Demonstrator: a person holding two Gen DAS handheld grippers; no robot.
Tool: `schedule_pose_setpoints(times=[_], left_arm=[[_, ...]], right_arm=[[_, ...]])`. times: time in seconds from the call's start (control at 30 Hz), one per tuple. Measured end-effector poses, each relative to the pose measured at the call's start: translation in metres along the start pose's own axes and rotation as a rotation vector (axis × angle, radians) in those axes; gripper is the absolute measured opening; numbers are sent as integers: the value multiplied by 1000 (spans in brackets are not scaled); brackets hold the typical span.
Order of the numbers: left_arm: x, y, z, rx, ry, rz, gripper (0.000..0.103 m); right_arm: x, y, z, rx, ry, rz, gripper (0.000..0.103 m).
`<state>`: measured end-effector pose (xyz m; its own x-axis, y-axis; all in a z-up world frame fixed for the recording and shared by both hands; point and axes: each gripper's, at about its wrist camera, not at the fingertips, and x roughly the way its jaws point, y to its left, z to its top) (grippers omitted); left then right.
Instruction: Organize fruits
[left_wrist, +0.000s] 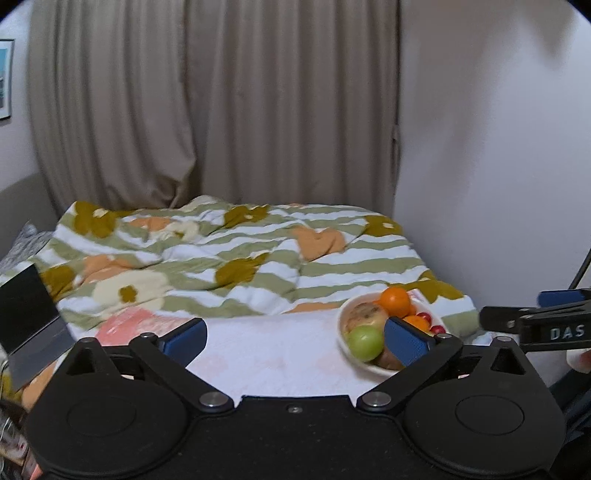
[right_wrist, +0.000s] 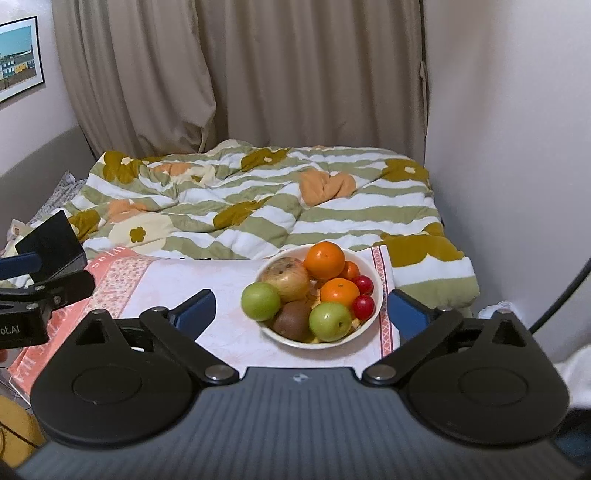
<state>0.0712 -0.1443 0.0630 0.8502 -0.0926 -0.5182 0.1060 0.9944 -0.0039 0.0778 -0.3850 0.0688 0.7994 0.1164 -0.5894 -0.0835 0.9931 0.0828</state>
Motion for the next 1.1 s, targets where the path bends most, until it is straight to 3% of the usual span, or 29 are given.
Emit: schedule_pose_setpoints(times=[0.33,1.1], left_arm=[[-27,39,-18,-23,11,49,103],[-35,71,-27,5,-33,1,103]], right_arm=[[-21,41,-30,-38,14,-47,103],[-28,72,-41,1,4,-120,103]])
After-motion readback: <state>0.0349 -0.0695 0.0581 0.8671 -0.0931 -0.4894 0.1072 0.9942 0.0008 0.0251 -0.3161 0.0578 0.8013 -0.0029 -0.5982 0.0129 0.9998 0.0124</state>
